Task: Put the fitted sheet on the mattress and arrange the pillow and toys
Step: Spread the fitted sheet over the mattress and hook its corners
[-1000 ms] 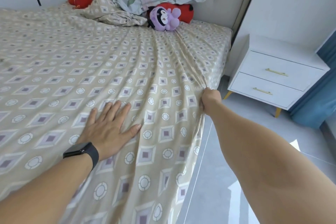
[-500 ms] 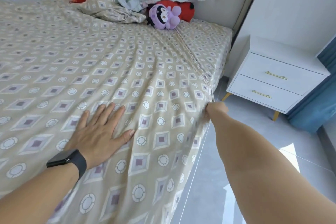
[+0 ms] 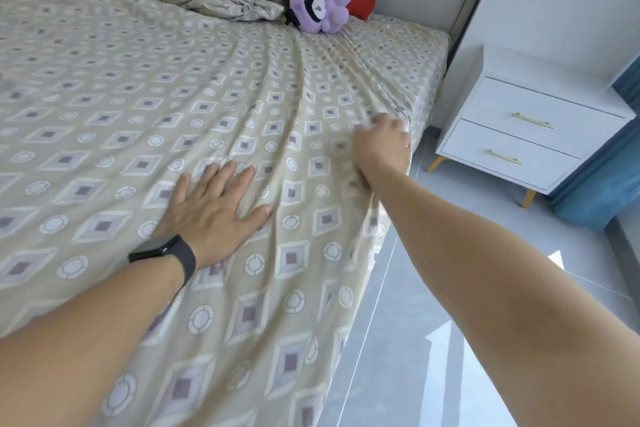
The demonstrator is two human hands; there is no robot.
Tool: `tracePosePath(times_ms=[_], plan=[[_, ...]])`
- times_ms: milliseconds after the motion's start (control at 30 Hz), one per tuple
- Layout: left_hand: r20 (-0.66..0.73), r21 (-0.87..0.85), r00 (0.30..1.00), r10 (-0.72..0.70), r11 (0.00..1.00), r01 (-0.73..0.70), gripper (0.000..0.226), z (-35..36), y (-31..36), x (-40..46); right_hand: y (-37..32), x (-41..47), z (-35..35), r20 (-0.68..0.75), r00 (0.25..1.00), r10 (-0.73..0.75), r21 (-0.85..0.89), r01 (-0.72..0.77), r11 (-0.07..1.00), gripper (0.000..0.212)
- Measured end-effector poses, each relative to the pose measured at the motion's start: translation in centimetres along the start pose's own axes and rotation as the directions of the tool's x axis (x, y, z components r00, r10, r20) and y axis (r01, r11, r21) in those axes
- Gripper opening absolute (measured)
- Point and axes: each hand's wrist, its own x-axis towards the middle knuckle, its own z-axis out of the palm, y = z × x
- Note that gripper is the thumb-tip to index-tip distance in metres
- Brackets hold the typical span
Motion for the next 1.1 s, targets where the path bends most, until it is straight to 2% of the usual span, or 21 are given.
tracePosePath(times_ms=[67,100,167,233,300,400,467,667,733,900,1033,1100], plan=[[-0.018,-0.013,1.0,-0.002,1.0,0.002,0.081,-0.4,0.6,-0.2,-3.3,-5.4,2.6,0.216,0.957,-0.193,-0.201,0.237,0.951,0.053],[-0.02,-0.022,1.0,0.003,1.0,-0.004,0.075,-0.7,0.8,-0.8,-4.6,-8.5,4.0,0.308,0.91,-0.278,-0.237,0.357,0.904,0.055],[-0.091,-0.007,0.996,0.027,1.0,-0.027,0.063,-1.1,-0.7,-2.4,-6.9,-13.9,6.1,0.381,0.833,-0.402,-0.242,0.509,0.826,0.061],[-0.065,0.008,0.998,-0.006,1.0,0.006,0.061,-2.4,-4.9,-4.3,-8.1,-16.8,7.1,0.441,0.806,-0.395,-0.265,0.538,0.8,0.068],[-0.03,0.019,0.992,-0.12,0.992,0.121,0.06,-4.2,-11.5,-7.0,-9.4,-18.9,7.9,0.501,0.769,-0.396,-0.26,0.571,0.779,0.069],[-0.023,0.063,0.939,-0.343,0.937,0.344,0.067,-5.7,-24.0,-13.0,-14.2,-24.5,10.3,0.564,0.644,-0.517,-0.116,0.682,0.722,0.067],[-0.019,0.064,0.912,-0.409,0.91,0.409,0.074,-6.1,-29.2,-17.3,-17.6,-28.2,11.8,0.594,0.552,-0.585,-0.073,0.762,0.643,0.067],[-0.042,0.01,0.858,-0.512,0.858,0.513,0.073,-7.3,-37.4,-24.3,-27.5,-40.1,16.1,0.655,0.343,-0.673,-0.008,0.894,0.448,0.07],[-0.068,-0.015,0.816,-0.573,0.819,0.574,0.077,-7.5,-40.6,-26.7,-30.0,-43.7,17.5,0.649,0.281,-0.707,0.03,0.919,0.393,0.071],[-0.055,-0.019,0.712,-0.7,0.714,0.7,0.087,-9.0,-47.8,-30.4,-34.6,-47.2,19.9,0.652,0.196,-0.732,0.065,0.948,0.312,0.078],[0.012,-0.071,0.716,-0.698,0.713,0.697,0.109,-9.4,-50.1,-29.9,-39.0,-47.3,21.1,0.783,0.174,-0.598,0.032,0.947,0.319,0.104],[0.085,-0.123,0.703,-0.706,0.692,0.711,0.128,-9.9,-51.6,-29.4,-41.6,-47.4,22.0,0.849,0.173,-0.499,0.025,0.931,0.365,0.117]])
